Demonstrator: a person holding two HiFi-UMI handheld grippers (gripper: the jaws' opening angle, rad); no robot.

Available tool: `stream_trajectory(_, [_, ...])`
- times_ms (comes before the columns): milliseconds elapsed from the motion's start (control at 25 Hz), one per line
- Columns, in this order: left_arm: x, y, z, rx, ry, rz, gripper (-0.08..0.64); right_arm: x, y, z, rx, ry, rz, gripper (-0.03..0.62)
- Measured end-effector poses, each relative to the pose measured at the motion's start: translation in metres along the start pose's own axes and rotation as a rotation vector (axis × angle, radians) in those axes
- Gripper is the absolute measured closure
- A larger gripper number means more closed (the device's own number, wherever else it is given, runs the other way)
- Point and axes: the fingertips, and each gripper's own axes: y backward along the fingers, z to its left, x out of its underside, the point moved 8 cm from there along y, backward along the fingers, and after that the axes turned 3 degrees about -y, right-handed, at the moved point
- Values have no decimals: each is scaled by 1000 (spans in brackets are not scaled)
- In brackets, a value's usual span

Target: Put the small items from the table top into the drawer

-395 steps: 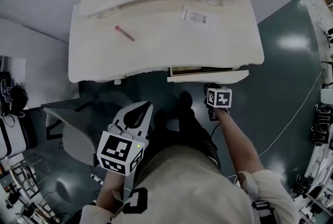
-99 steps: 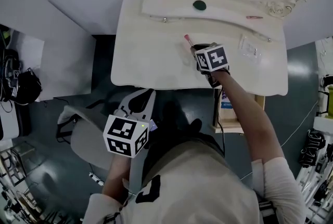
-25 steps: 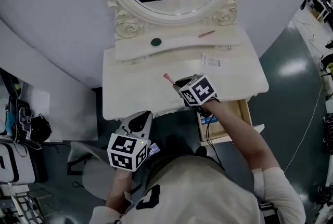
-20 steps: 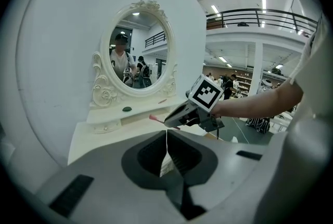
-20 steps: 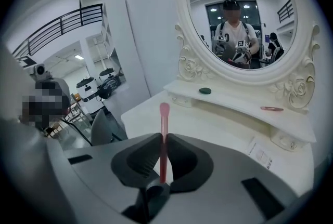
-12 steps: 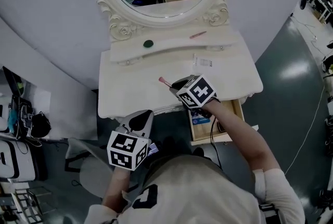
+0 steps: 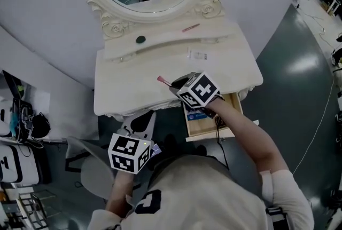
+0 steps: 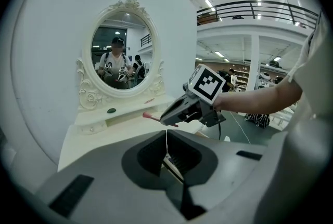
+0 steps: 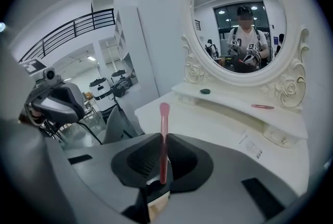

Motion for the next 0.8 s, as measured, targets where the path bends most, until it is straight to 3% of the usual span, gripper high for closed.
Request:
stream_trajectory(400, [4, -5, -45, -31, 30, 5, 503, 30, 29, -4, -39, -13, -5, 532])
stream_trajectory(800, [21, 20, -33, -108, 64, -23, 503, 37, 1, 34, -112, 25, 31, 532])
